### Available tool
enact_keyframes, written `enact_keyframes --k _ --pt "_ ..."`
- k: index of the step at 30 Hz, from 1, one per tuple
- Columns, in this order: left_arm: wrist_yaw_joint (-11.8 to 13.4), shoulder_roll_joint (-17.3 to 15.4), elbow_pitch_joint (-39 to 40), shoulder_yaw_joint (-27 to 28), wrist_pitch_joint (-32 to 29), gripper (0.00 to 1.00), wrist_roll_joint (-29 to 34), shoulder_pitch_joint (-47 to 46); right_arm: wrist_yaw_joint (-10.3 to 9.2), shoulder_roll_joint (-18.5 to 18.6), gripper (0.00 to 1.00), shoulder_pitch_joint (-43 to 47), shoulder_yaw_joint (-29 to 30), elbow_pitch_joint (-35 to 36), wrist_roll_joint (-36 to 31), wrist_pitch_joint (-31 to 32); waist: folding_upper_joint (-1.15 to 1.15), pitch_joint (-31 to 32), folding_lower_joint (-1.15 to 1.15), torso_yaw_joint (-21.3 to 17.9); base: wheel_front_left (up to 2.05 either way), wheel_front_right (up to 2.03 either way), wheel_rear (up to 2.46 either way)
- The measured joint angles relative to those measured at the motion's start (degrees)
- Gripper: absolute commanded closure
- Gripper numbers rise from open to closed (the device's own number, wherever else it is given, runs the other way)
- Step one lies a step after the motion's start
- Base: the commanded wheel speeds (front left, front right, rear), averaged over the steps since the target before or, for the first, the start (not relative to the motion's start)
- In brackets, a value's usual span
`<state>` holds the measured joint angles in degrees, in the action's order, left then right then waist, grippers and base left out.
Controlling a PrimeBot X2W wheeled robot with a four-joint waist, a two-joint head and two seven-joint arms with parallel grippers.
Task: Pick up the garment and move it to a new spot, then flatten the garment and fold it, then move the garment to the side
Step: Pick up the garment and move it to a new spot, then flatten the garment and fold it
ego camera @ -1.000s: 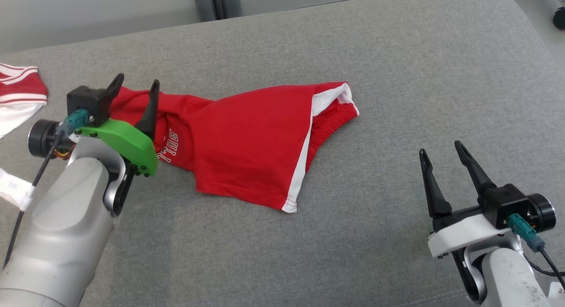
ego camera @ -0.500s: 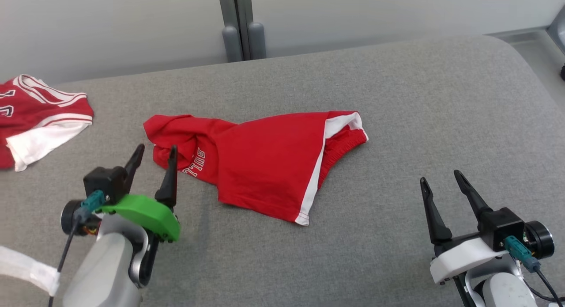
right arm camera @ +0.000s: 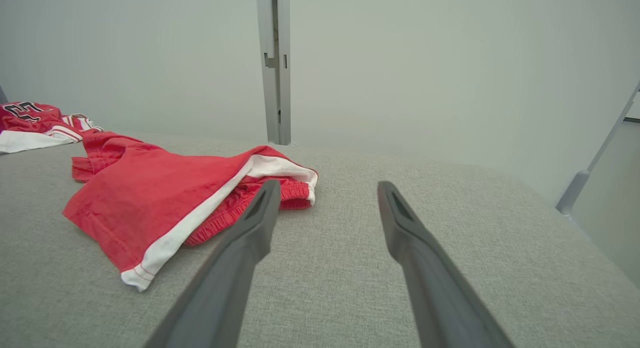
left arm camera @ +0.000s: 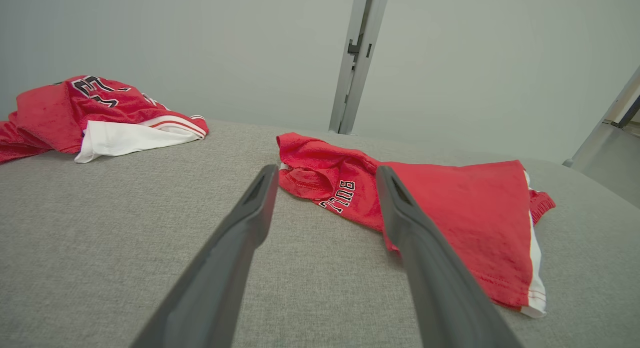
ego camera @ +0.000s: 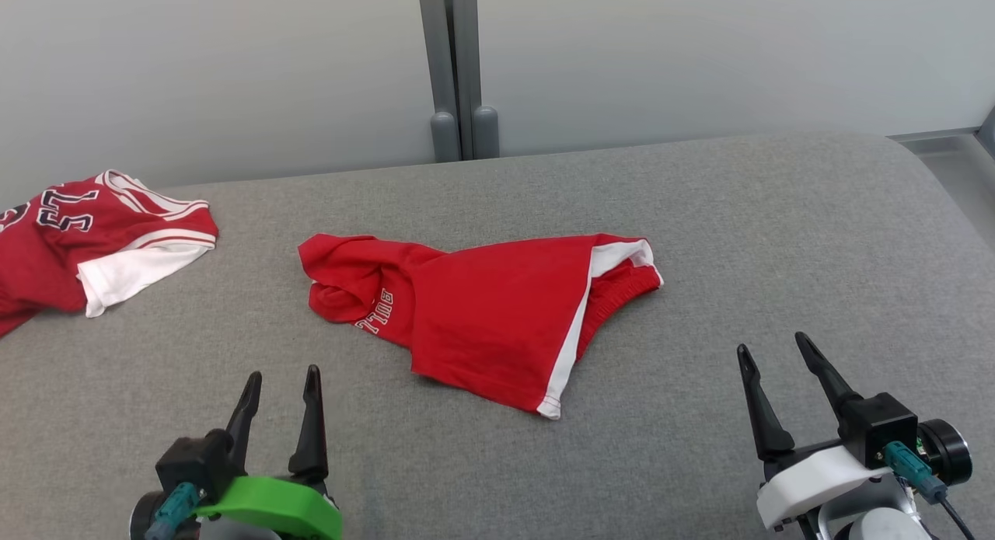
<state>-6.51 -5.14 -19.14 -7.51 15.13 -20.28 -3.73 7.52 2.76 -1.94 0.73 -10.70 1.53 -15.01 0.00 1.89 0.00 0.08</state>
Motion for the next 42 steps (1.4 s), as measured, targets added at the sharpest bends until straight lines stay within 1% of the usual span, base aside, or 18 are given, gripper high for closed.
enact_keyframes --k 4,11,14,37,42 --pt "0.0 1.3 2.6 2.2 0.0 0.00 0.7 3.6 0.00 0.0 0.00 0.5 0.0 -0.3 0.6 0.0 0.00 0.4 0.00 -0.2 0.00 0.00 0.00" --pt "-0.1 2.1 3.9 2.3 0.0 0.00 1.8 6.7 0.00 0.0 0.00 1.8 0.1 -0.8 1.1 0.0 0.00 0.6 0.00 -0.2 0.00 0.00 0.00" --pt "-0.1 2.2 3.7 2.3 0.0 0.00 2.3 6.7 0.00 0.0 0.00 1.9 -0.1 -1.0 1.2 0.0 0.00 0.4 0.00 -0.2 0.00 0.00 0.00" --pt "0.0 2.3 2.5 1.5 0.0 0.00 0.6 6.6 0.00 0.0 0.00 1.3 0.0 -1.5 1.5 0.0 0.00 -0.1 0.00 -0.2 0.00 0.00 0.00" --pt "0.0 2.3 2.4 0.6 0.0 0.00 0.2 6.3 0.00 0.0 0.00 1.3 0.0 -1.4 1.5 0.0 0.00 -0.5 0.00 -0.2 0.00 0.00 0.00"
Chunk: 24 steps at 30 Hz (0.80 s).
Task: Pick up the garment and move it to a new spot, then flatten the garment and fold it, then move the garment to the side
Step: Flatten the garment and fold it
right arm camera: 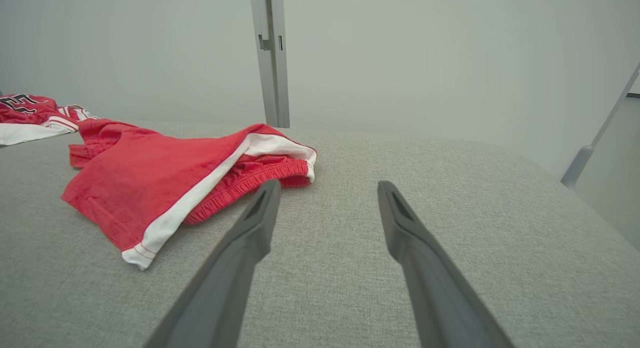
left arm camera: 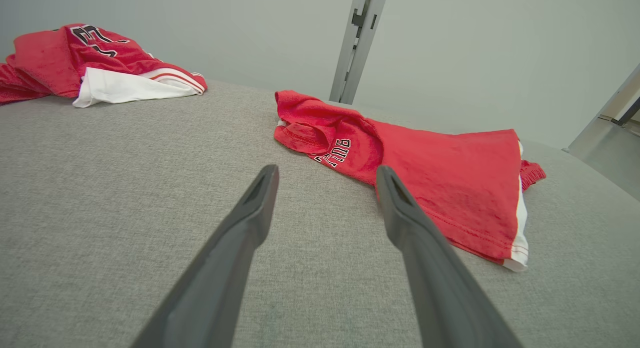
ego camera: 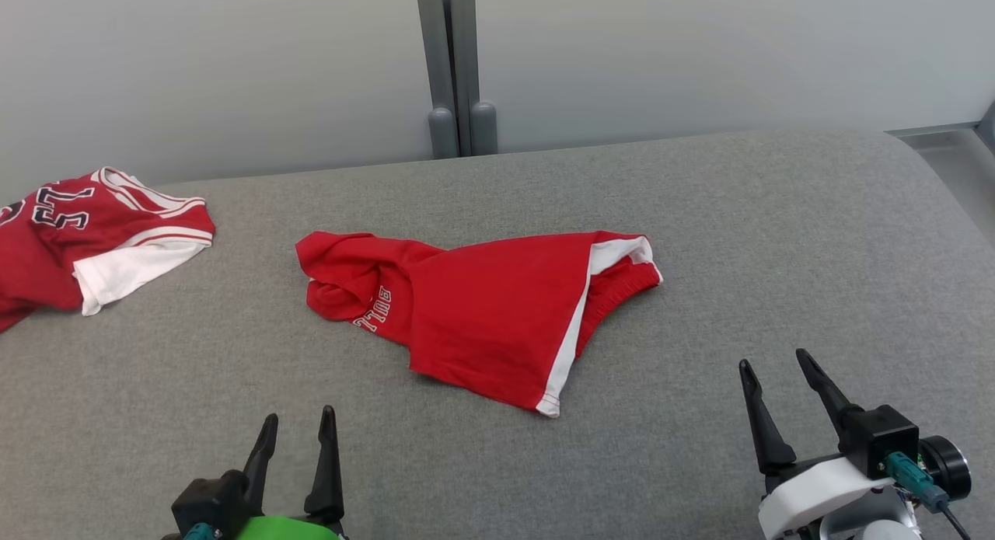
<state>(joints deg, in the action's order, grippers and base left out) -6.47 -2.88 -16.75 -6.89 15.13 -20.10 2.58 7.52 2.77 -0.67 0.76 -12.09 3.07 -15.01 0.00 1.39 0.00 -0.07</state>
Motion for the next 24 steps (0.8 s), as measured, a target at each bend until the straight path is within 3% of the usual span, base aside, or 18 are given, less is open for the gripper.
enact_keyframes --k 9,15,24 --pt "0.1 0.0 -1.9 -5.3 0.0 0.00 -0.6 -1.9 0.00 0.0 0.00 -0.6 0.2 0.4 -0.1 0.0 0.00 -1.3 0.00 -0.2 0.00 0.00 0.00" --pt "-0.4 0.1 -7.4 -15.0 0.0 0.00 -1.9 -5.0 0.00 0.0 0.00 -1.3 0.4 0.7 -0.5 0.0 0.00 -2.7 0.00 -0.4 0.00 0.00 0.00" --pt "-0.7 0.2 -16.8 -30.9 -0.4 0.00 -9.4 -14.6 0.00 0.0 0.00 -4.2 -0.8 1.3 -0.7 0.0 0.00 -6.7 0.00 -1.6 0.00 0.00 0.00"
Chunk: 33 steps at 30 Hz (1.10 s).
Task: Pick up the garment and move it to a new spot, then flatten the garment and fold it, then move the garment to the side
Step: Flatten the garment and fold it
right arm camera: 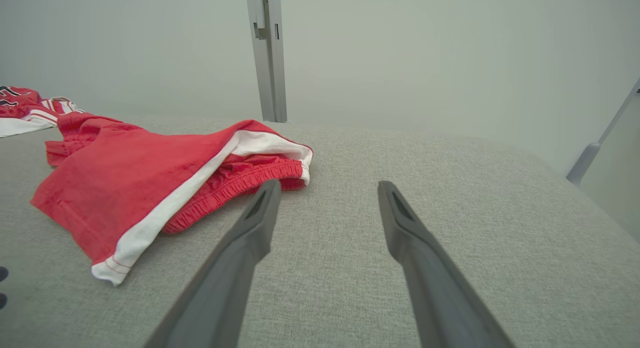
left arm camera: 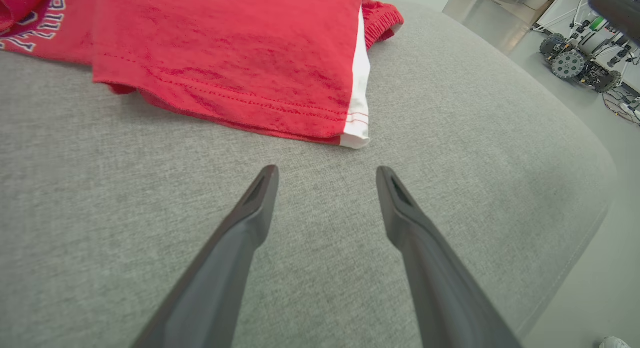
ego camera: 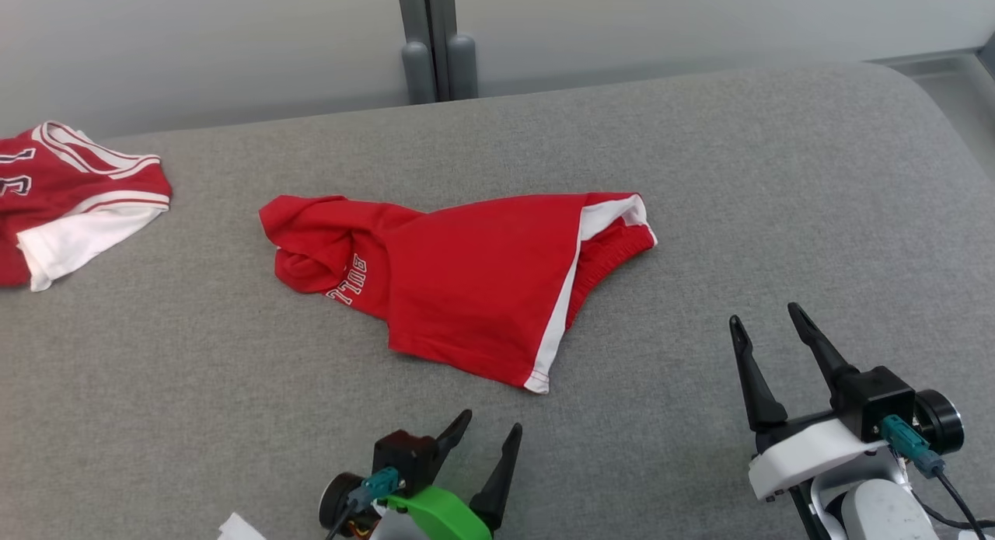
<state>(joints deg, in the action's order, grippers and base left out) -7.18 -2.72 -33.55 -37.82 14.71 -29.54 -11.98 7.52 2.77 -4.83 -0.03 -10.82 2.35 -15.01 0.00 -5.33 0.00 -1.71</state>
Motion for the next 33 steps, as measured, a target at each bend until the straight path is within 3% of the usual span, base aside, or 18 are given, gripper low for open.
enact_keyframes --k 13,25,26,27,28,29,33 --pt "1.4 0.0 -3.6 -11.4 0.3 0.00 -10.4 -9.9 0.00 0.0 0.00 -3.2 0.1 0.6 -0.4 0.0 0.00 -6.8 0.00 -3.7 0.00 0.00 0.00" --pt "3.7 0.0 3.2 -7.9 0.4 0.00 -10.0 -10.9 0.00 0.0 0.00 -3.8 -0.1 0.8 -0.3 0.0 0.00 -8.5 0.00 -4.8 0.00 0.00 0.00" --pt "4.0 0.0 2.8 -7.8 0.4 0.05 -9.7 -10.9 0.00 0.0 0.00 -3.9 -0.4 0.8 -0.3 0.0 0.00 -8.6 0.00 -5.0 0.00 0.00 0.00" --pt "4.3 0.0 2.5 -7.6 0.4 0.44 -9.6 -10.9 0.00 0.0 0.00 -4.0 -0.5 0.8 -0.2 0.0 0.00 -8.6 0.00 -5.1 0.00 0.00 0.00" --pt "4.4 0.0 2.3 -7.4 0.4 0.62 -9.6 -11.0 0.00 0.0 0.00 -4.0 -0.5 0.8 -0.2 0.0 0.00 -8.7 0.00 -5.3 0.00 0.00 0.00" --pt "4.7 0.0 2.0 -6.9 0.4 1.00 -9.3 -11.1 0.00 0.0 0.00 -4.0 -0.4 0.8 -0.2 0.0 0.00 -8.8 0.00 -5.5 0.00 0.00 0.00" --pt "5.2 0.0 2.1 -5.3 0.4 1.00 -8.4 -11.1 0.00 0.0 0.00 -4.0 0.4 0.8 -0.2 0.0 0.00 -8.6 0.00 -5.5 0.00 0.00 0.00"
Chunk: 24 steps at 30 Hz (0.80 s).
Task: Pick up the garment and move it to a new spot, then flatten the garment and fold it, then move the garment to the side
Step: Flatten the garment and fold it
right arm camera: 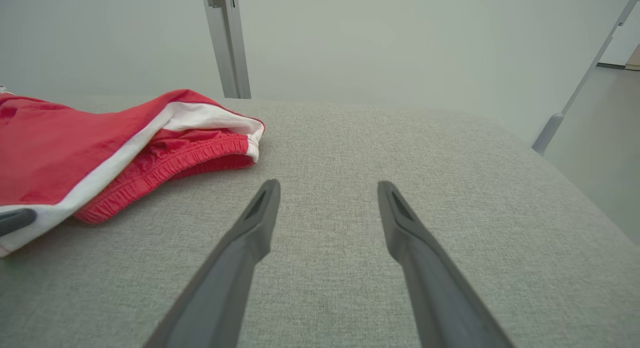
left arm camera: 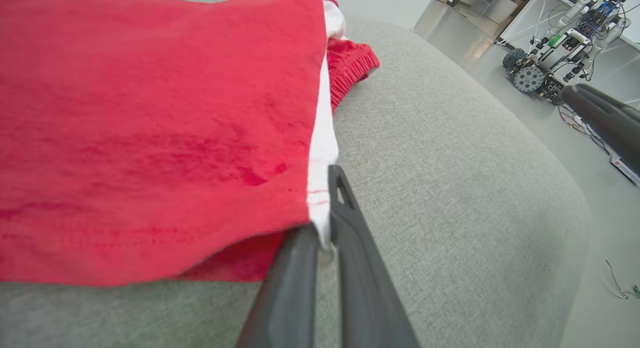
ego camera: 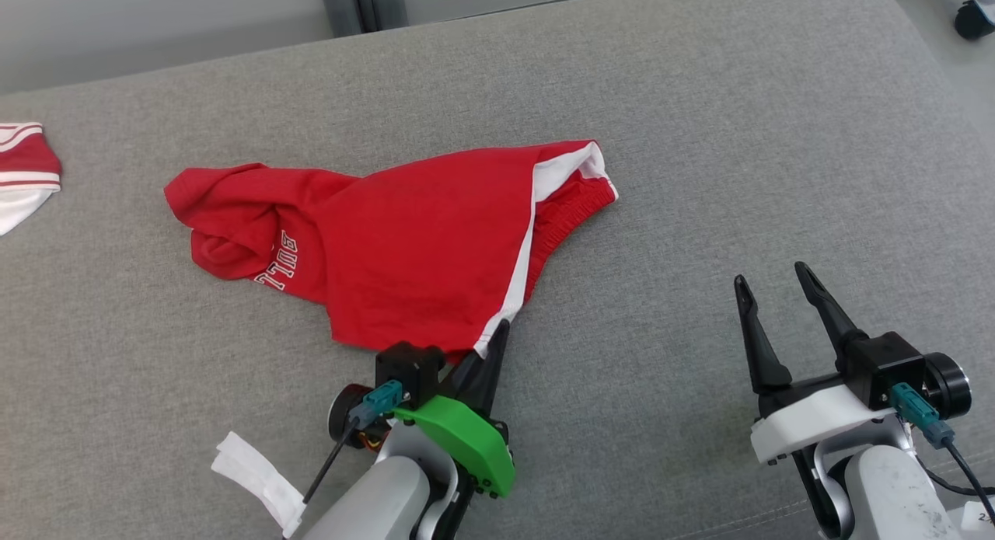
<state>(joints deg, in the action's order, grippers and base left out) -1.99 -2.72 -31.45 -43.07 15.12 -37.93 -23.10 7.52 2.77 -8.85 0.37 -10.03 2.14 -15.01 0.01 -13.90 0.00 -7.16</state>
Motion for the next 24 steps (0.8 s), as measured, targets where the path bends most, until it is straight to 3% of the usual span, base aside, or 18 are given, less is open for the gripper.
enact_keyframes --k 5,12,24 --pt "0.5 0.0 1.7 3.9 0.0 1.00 2.9 0.4 0.00 0.0 0.00 0.0 0.8 -0.4 0.5 0.0 0.00 0.9 0.00 0.8 0.00 0.00 0.00" --pt "1.2 0.0 6.7 15.0 0.0 1.00 8.5 4.1 0.00 0.0 0.00 -3.5 0.9 -2.8 1.9 0.0 0.00 2.2 0.00 2.7 0.00 0.00 0.00" --pt "-1.1 -0.6 12.2 29.7 0.0 1.00 16.8 6.4 0.00 0.0 0.00 -13.3 -7.0 -20.8 7.4 -0.1 0.00 3.4 0.00 5.8 0.00 0.00 0.00"
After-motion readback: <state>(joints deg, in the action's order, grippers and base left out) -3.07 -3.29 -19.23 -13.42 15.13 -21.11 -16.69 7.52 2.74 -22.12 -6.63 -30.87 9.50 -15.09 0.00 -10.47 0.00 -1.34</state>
